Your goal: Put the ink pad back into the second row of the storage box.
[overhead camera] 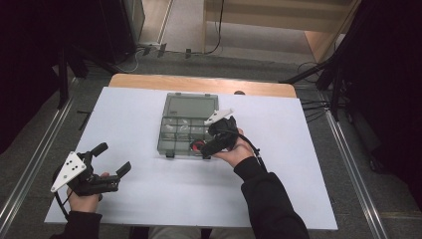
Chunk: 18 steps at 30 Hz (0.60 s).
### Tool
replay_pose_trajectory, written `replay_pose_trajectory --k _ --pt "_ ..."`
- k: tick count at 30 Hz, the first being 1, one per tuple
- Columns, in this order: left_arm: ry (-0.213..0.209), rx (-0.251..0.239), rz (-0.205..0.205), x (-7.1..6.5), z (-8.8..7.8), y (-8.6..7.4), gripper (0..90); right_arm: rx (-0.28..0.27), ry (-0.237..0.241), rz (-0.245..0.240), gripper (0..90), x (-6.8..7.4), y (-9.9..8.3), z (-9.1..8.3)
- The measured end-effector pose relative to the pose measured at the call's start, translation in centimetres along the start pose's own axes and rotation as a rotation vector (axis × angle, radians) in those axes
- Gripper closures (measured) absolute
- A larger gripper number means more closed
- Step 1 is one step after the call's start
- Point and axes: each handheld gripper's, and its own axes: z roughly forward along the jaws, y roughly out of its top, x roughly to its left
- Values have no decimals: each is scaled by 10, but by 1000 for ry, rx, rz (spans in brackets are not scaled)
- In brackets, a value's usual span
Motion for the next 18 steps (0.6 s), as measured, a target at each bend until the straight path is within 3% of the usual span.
replay_pose_trajectory --k 18 --pt "-1 1 3 -1 1 0 0 -43 -63 60 0 -9 -28 -44"
